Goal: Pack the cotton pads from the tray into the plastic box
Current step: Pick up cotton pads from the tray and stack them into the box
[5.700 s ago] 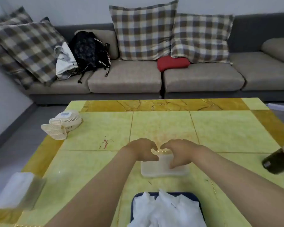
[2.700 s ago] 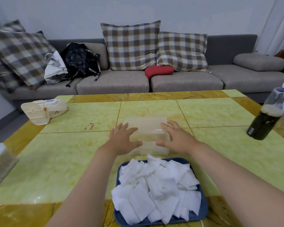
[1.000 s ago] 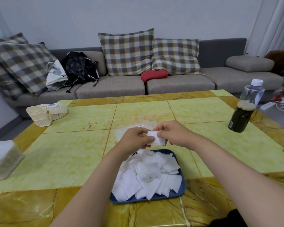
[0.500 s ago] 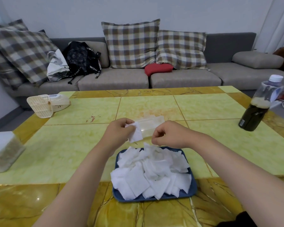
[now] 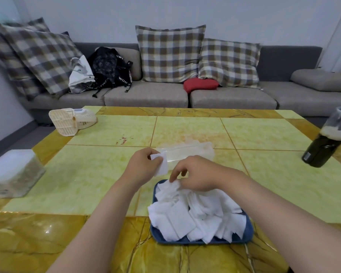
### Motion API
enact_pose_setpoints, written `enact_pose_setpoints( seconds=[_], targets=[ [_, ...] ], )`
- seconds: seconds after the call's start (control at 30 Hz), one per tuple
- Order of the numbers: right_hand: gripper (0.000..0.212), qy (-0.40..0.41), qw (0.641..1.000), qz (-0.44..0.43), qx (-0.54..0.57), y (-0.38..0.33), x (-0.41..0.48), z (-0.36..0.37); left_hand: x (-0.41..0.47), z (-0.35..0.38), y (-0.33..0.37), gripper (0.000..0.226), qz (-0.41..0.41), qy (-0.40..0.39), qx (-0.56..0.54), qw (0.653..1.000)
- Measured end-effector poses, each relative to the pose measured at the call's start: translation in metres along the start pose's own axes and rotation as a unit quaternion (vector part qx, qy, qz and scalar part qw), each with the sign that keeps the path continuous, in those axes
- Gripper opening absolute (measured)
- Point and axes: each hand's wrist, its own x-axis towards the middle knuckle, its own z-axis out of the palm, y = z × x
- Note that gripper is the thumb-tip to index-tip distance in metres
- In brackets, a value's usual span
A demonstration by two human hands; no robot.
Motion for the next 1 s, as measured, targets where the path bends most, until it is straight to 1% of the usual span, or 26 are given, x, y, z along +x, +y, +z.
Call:
enact_pose_setpoints(
  seconds=[0.07, 0.13, 0.17, 0.2, 0.27, 0.33, 0.37, 0.4, 0.43, 0.5, 0.57, 0.6, 0.67, 0.7, 0.77, 0.83, 0.87, 0.93, 1.0],
  targets=[
    [0.031, 0.022, 0.998, 0.01, 0.061, -0.003, -0.003, -0.006, 0.001, -0.002, 0.002, 0.013, 0.009, 0.0, 0.012, 1.0],
    [0.027, 0.078, 0.991, 0.014, 0.11, -0.008, 0.001, -0.006, 0.003, -0.005, 0.004, 0.014, 0.021, 0.012, 0.027, 0.999],
    [0.024, 0.088, 0.991, 0.015, 0.1, -0.013, 0.005, -0.004, 0.003, -0.006, 0.005, 0.014, 0.029, 0.018, 0.04, 0.999],
    [0.023, 0.078, 0.994, 0.015, 0.071, -0.017, 0.01, -0.001, 0.003, -0.007, 0.006, 0.013, 0.036, 0.022, 0.052, 0.998],
    [0.029, 0.012, 1.0, 0.025, -0.014, -0.027, 0.019, 0.008, 0.001, -0.009, 0.005, 0.01, 0.042, 0.024, 0.067, 0.997],
    [0.03, -0.033, 0.994, 0.037, -0.1, -0.033, 0.026, 0.016, -0.001, -0.012, 0.001, 0.009, 0.041, 0.022, 0.08, 0.996],
    [0.026, -0.035, 0.992, 0.045, -0.114, -0.032, 0.029, 0.018, -0.001, -0.013, -0.001, 0.01, 0.038, 0.022, 0.084, 0.995],
    [0.018, -0.025, 0.993, 0.049, -0.104, -0.032, 0.03, 0.018, -0.001, -0.014, -0.003, 0.011, 0.035, 0.023, 0.084, 0.996],
    [0.019, -0.008, 0.996, 0.053, -0.076, -0.031, 0.031, 0.016, -0.001, -0.016, -0.005, 0.011, 0.031, 0.024, 0.08, 0.996],
    [0.036, 0.022, 0.997, 0.068, 0.019, -0.028, 0.027, 0.01, -0.001, -0.018, -0.007, 0.013, 0.024, 0.025, 0.074, 0.997],
    [0.042, 0.031, 0.988, 0.09, 0.124, -0.023, 0.019, 0.002, 0.0, -0.018, -0.009, 0.014, 0.016, 0.021, 0.061, 0.998],
    [0.048, 0.031, 0.981, 0.104, 0.163, -0.021, 0.015, -0.002, 0.0, -0.017, -0.009, 0.014, 0.012, 0.018, 0.049, 0.999],
    [0.06, 0.025, 0.97, 0.121, 0.211, -0.015, 0.007, -0.008, 0.001, -0.014, -0.008, 0.014, 0.003, 0.012, 0.02, 1.0],
    [0.061, 0.033, 0.966, 0.125, 0.226, -0.011, 0.006, -0.01, 0.001, -0.012, -0.006, 0.014, 0.001, 0.013, 0.007, 1.0],
    [0.053, 0.087, 0.958, 0.121, 0.246, -0.003, 0.006, -0.011, 0.001, -0.01, -0.001, 0.015, 0.002, 0.022, -0.007, 1.0],
    [0.037, 0.147, 0.958, 0.096, 0.228, 0.005, 0.006, -0.011, 0.0, -0.008, 0.003, 0.015, 0.006, 0.034, -0.009, 0.999],
    [0.029, 0.156, 0.96, 0.085, 0.217, 0.008, 0.005, -0.012, 0.0, -0.008, 0.005, 0.015, 0.01, 0.04, -0.01, 0.999],
    [0.02, 0.117, 0.97, 0.059, 0.204, 0.016, 0.001, -0.014, -0.002, -0.005, 0.01, 0.013, 0.022, 0.046, -0.029, 0.998],
    [0.009, 0.05, 0.987, 0.043, 0.148, 0.018, -0.007, -0.018, -0.006, -0.002, 0.017, 0.012, 0.044, 0.036, -0.056, 0.997]
  ],
)
